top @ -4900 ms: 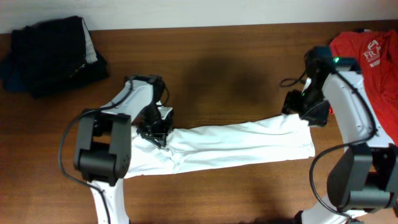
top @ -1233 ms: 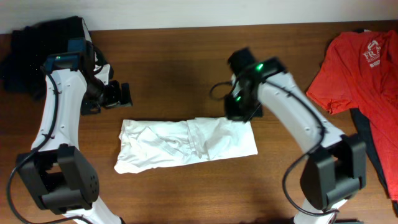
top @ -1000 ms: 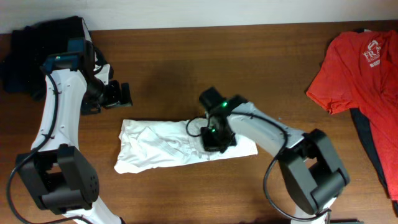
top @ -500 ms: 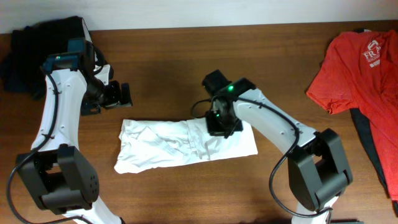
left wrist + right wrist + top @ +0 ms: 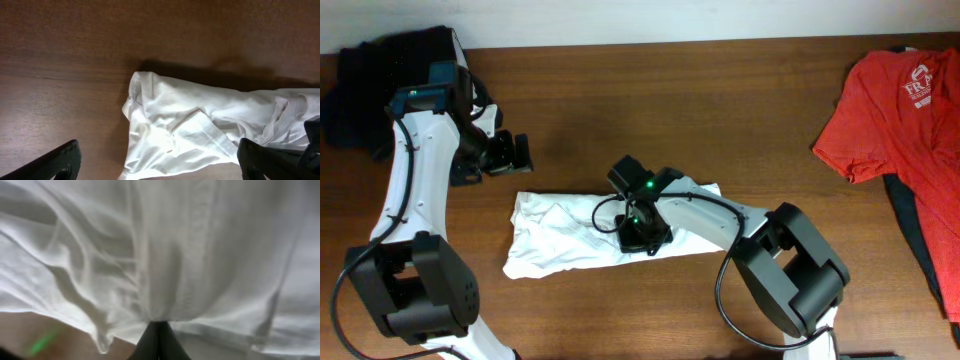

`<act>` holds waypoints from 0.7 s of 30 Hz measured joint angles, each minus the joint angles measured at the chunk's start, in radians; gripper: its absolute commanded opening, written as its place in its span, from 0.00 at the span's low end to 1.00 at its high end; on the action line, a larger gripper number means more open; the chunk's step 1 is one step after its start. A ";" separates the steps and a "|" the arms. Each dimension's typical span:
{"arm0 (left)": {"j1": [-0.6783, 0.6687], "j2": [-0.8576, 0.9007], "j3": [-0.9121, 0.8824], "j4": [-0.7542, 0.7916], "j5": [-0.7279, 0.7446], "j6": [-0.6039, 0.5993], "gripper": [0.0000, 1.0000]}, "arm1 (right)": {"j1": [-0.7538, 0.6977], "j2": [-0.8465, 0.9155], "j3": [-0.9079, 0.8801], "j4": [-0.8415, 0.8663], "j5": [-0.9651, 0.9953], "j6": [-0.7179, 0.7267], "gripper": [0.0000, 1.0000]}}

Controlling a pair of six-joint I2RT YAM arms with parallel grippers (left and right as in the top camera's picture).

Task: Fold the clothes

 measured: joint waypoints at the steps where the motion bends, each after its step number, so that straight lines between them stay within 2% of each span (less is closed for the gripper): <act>1: 0.000 0.000 0.000 -0.005 0.000 0.000 0.99 | -0.008 0.003 0.029 -0.054 -0.012 -0.012 0.05; 2: 0.000 0.000 0.000 -0.006 -0.002 0.000 0.99 | -0.021 0.006 0.065 -0.108 -0.021 -0.024 0.13; 3: 0.000 0.000 0.000 -0.008 -0.004 0.000 0.99 | -0.048 0.005 0.119 -0.175 -0.027 -0.046 0.29; 5: 0.011 0.000 0.000 -0.010 -0.003 0.000 0.99 | -0.123 0.001 0.254 -0.331 -0.019 -0.101 0.85; 6: 0.029 0.000 0.000 -0.012 -0.003 0.000 0.99 | -0.177 -0.004 0.332 -0.408 0.000 -0.119 0.99; 8: 0.101 0.000 0.000 -0.032 0.000 0.000 0.99 | -0.302 -0.018 0.463 -0.547 0.091 -0.158 0.99; 10: 0.205 0.000 -0.005 -0.058 0.024 0.008 0.99 | -0.419 -0.025 0.498 -0.599 0.140 -0.182 0.99; 13: 0.304 -0.001 -0.132 -0.047 0.183 0.097 0.99 | -0.595 -0.025 0.498 -0.623 0.182 -0.211 0.98; 17: 0.299 0.003 -0.403 0.124 0.322 0.149 0.99 | -0.665 -0.025 0.498 -0.628 0.190 -0.251 0.99; 21: 0.298 0.004 -0.563 0.255 0.376 0.163 0.99 | -0.671 -0.025 0.498 -0.642 0.193 -0.291 0.99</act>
